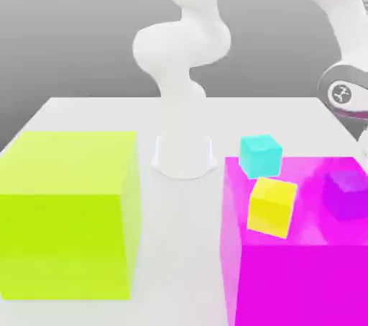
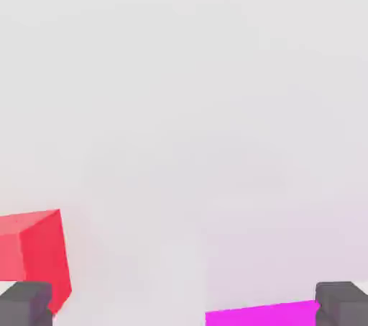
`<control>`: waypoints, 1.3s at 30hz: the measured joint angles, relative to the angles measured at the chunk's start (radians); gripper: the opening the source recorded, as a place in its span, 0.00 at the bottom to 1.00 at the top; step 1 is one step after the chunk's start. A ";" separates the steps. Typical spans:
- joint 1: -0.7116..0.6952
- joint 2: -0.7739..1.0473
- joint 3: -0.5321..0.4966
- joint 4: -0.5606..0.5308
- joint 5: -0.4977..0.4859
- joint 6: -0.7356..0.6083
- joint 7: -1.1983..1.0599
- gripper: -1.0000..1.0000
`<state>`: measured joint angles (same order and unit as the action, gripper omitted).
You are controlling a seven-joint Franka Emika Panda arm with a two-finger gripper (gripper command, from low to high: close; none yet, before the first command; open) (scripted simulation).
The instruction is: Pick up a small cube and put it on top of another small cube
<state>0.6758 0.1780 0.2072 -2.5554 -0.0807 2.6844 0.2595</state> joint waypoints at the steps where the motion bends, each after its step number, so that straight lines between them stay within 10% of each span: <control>1: 0.010 -0.016 0.011 -0.036 0.000 0.028 0.002 0.50; 9: 0.124 0.101 -0.061 -0.117 -0.124 0.260 0.095 0.50; 10: 0.143 0.135 -0.084 -0.110 -0.140 0.288 0.108 0.00; 20: 0.112 0.057 -0.041 -0.126 -0.092 0.226 0.070 0.00; 39: 0.017 -0.414 -0.083 -0.009 -0.024 -0.481 -0.467 0.00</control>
<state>0.6927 -0.2365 0.1245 -2.5641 -0.1052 2.2029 -0.2077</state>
